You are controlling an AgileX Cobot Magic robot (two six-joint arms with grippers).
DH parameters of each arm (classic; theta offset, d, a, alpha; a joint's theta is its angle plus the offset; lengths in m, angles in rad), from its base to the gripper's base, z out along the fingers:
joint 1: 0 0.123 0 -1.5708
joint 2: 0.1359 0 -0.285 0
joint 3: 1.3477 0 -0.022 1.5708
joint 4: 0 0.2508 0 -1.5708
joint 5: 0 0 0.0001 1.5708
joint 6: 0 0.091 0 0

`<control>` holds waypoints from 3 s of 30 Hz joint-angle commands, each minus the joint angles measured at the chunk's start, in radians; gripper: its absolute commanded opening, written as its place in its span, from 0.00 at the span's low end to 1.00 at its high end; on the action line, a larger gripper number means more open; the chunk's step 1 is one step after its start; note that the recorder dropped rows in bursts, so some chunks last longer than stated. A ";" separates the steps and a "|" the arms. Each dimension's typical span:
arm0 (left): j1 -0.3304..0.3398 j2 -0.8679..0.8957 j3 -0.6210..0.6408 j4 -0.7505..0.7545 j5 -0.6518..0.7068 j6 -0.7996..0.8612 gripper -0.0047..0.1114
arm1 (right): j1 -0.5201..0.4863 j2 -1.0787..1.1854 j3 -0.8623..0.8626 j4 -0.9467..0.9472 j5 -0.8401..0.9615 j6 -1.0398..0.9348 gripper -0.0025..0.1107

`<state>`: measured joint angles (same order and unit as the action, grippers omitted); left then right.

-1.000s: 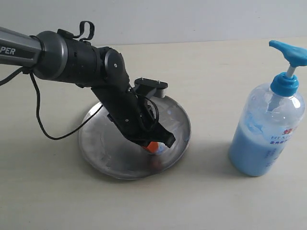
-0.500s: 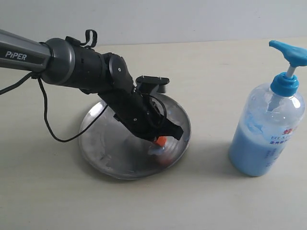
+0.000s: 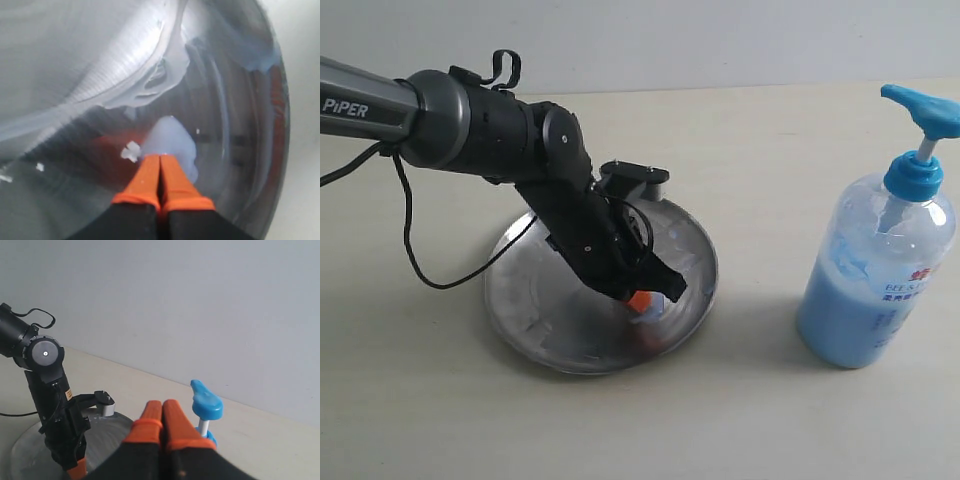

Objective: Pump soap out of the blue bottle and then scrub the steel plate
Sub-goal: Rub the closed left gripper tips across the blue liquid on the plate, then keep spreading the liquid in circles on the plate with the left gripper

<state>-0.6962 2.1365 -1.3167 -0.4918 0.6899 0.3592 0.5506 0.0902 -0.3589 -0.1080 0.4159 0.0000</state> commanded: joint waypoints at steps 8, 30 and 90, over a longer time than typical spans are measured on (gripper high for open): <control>-0.006 0.021 0.012 -0.140 0.061 0.026 0.04 | -0.005 -0.005 0.003 -0.009 -0.011 -0.008 0.02; 0.020 0.021 0.012 0.060 -0.010 -0.078 0.04 | -0.005 -0.005 0.003 -0.009 -0.011 -0.008 0.02; 0.017 0.021 0.012 -0.138 0.021 0.008 0.04 | -0.005 -0.005 0.003 -0.027 -0.011 -0.008 0.02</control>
<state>-0.6782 2.1415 -1.3151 -0.6178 0.7272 0.3579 0.5506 0.0902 -0.3589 -0.1264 0.4159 0.0000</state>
